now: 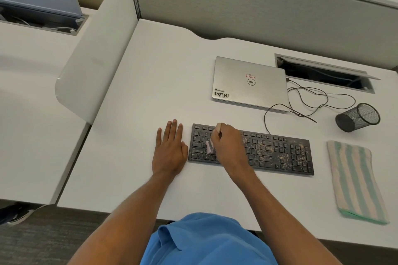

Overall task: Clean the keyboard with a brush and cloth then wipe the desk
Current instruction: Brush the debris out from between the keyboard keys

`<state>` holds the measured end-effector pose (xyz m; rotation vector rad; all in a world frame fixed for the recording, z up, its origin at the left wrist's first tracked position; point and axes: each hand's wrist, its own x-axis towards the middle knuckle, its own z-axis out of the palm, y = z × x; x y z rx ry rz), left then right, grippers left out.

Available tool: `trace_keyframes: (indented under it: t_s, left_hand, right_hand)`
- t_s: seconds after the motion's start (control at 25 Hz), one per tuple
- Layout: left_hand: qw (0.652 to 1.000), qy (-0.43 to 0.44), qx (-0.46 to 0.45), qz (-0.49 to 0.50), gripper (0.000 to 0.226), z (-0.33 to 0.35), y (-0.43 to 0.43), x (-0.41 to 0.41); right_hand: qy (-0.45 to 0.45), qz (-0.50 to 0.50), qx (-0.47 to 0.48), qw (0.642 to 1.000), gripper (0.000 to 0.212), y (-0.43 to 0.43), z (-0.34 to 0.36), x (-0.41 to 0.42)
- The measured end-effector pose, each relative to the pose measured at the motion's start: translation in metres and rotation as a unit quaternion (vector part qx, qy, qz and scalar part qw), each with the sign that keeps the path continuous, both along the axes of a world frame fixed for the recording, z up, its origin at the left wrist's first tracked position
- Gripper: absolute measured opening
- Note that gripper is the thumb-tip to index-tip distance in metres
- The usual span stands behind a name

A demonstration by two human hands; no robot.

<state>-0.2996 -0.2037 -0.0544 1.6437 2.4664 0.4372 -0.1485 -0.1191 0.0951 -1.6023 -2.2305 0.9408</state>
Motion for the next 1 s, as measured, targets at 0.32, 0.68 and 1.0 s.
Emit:
trace_keyframes:
  t_s: [0.32,0.68,1.0]
  left_hand:
    - [1.0,-0.003,-0.003,-0.002,0.067,0.001,0.0,0.001]
    - [1.0,-0.007,0.001,0.0,0.067,0.002,0.0,0.0]
    - [1.0,0.003,0.0,-0.002,0.066,0.0,-0.001,0.0]
  right_hand:
    - [0.033,-0.027,0.028,0.999,0.033,-0.002,-0.001,-0.006]
    - [0.05,-0.026,0.022,0.998,0.032,-0.004,0.007,-0.009]
    - [0.022,-0.002,-0.002,1.0,0.032,-0.007,0.006,-0.014]
